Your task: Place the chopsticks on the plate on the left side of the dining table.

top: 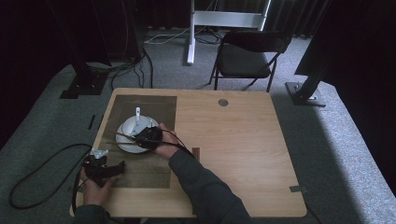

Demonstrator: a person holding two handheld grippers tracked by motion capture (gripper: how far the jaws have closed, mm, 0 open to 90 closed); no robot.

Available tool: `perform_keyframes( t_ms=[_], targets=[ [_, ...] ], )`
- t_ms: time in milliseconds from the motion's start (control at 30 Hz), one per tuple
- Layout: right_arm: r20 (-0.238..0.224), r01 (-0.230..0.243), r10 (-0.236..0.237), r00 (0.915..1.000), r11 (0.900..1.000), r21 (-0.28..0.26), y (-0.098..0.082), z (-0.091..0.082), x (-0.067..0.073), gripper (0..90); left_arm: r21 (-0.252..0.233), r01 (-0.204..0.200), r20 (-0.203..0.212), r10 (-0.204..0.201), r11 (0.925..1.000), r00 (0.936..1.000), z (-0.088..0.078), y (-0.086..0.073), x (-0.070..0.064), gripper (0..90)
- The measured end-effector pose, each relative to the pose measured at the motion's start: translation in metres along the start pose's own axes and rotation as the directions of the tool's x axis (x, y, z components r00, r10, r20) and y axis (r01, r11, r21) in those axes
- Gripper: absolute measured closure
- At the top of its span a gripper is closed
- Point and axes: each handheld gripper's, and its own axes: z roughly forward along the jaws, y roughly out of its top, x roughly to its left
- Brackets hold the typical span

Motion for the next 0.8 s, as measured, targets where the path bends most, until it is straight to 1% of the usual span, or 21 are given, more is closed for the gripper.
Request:
perform_keyframes(
  t_ms=[167, 800],
  targets=[
    [-0.004, 0.008, -0.008, 1.0, 1.0, 0.004, 0.0011, 0.0024, 0.0009, 84.2, 0.0, 0.0, 0.0, 0.0, 1.0, 1.0, 0.0, 0.0, 0.0, 0.2],
    [-0.016, 0.016, -0.015, 0.9998, 1.0, 0.017, 0.0014, 0.01, 0.0046, 84.2, 0.001, 0.0, 0.0, 0.0, 1.0, 1.0, -0.0001, 0.0, 0.0, 0.2]
  ],
)
